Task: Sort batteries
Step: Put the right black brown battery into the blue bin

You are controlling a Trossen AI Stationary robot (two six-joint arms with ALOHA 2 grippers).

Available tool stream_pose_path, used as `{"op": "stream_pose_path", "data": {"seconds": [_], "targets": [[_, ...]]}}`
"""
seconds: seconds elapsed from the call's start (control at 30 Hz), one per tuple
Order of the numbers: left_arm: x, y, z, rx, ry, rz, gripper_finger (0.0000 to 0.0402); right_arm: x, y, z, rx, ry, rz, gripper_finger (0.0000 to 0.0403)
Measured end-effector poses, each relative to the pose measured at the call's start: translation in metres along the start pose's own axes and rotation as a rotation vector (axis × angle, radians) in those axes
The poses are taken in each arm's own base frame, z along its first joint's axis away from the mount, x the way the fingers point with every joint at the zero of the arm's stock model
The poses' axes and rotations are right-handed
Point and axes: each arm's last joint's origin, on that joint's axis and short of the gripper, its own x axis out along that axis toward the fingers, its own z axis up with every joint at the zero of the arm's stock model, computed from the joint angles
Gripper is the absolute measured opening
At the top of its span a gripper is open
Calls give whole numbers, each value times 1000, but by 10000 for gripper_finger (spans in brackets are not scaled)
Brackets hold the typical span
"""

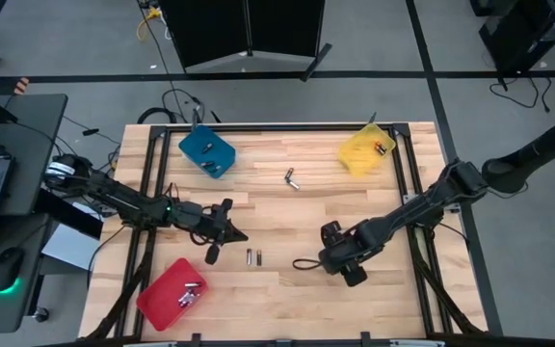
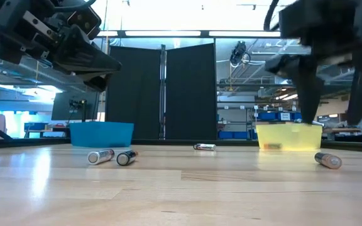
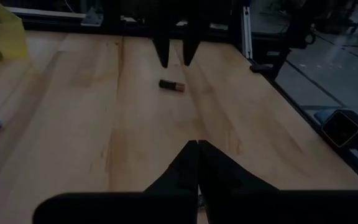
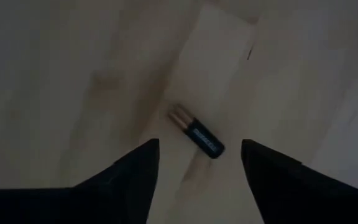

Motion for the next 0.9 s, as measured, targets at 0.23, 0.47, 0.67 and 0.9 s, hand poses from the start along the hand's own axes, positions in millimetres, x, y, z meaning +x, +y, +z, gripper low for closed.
{"op": "stream_pose_path", "data": {"seconds": [0.23, 0.47, 0.67, 0.9], "targets": [[0, 0, 0, -5, -3, 11, 14, 27, -6, 0, -162, 93, 2, 220], [0, 0, 1, -7, -6, 11, 14, 44, -6, 1, -219, 136, 10, 186], [0, 2, 1, -8, -16, 58, 15, 48, -5, 1, -175, 151, 14, 107], [-1, 4, 7, -15, -96, 155, 15, 34, -13, 11, 4, -12, -91, 52]]}}
